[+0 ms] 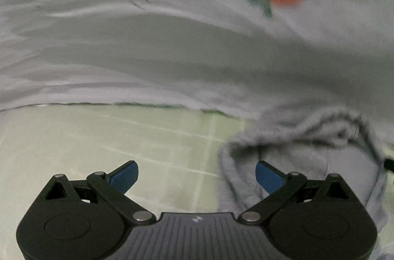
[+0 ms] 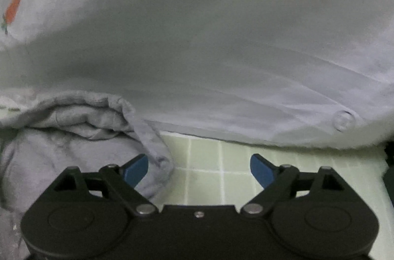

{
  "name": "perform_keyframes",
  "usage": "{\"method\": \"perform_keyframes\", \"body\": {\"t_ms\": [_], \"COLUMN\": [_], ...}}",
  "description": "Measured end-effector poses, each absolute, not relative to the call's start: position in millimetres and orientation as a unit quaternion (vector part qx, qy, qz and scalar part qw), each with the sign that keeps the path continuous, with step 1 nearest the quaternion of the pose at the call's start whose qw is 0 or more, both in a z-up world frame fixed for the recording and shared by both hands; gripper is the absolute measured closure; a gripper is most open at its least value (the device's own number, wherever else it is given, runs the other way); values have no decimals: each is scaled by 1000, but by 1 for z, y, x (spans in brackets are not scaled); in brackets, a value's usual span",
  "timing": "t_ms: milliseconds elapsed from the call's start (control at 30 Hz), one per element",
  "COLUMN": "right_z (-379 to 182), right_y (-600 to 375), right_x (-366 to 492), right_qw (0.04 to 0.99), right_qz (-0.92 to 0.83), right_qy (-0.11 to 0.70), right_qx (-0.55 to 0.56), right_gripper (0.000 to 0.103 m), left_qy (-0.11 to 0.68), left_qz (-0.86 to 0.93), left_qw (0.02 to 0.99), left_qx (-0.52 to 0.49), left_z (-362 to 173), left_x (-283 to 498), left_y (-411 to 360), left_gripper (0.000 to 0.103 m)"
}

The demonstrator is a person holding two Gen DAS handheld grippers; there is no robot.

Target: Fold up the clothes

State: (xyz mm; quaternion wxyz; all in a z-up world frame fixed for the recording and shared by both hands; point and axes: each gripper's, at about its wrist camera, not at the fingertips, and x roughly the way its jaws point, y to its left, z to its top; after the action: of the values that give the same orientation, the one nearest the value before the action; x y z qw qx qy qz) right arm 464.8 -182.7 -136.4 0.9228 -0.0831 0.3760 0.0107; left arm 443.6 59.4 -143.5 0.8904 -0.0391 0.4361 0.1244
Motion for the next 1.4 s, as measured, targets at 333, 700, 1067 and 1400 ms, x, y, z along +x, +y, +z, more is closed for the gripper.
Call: {"method": "perform_keyframes", "body": {"t_ms": [333,700,1067,1400], "right_z": [-129,-53,-30,-47], "right_y": [-214,-233,-243,-242], "right_x": [466,355,263,217], "right_qw": [930,957,961,951], "right_qz": [-50,-63,-53,-51], "right_qy": [361,279,262,299], "right_qx": [-56,-55,-65,-57], "right_gripper": [10,10,10,10], "left_qy": [387,326,341,400], "left_qz": [187,162,156,153], "left_qw": [894,922,920,898], "left_qx": [-125,-133,-116,-101], "left_z": [-138,-68,-51,-87], "left_x": [433,336,246,204], "left_y": [105,95,107,103], "left_gripper": [2,2,2,2]}}
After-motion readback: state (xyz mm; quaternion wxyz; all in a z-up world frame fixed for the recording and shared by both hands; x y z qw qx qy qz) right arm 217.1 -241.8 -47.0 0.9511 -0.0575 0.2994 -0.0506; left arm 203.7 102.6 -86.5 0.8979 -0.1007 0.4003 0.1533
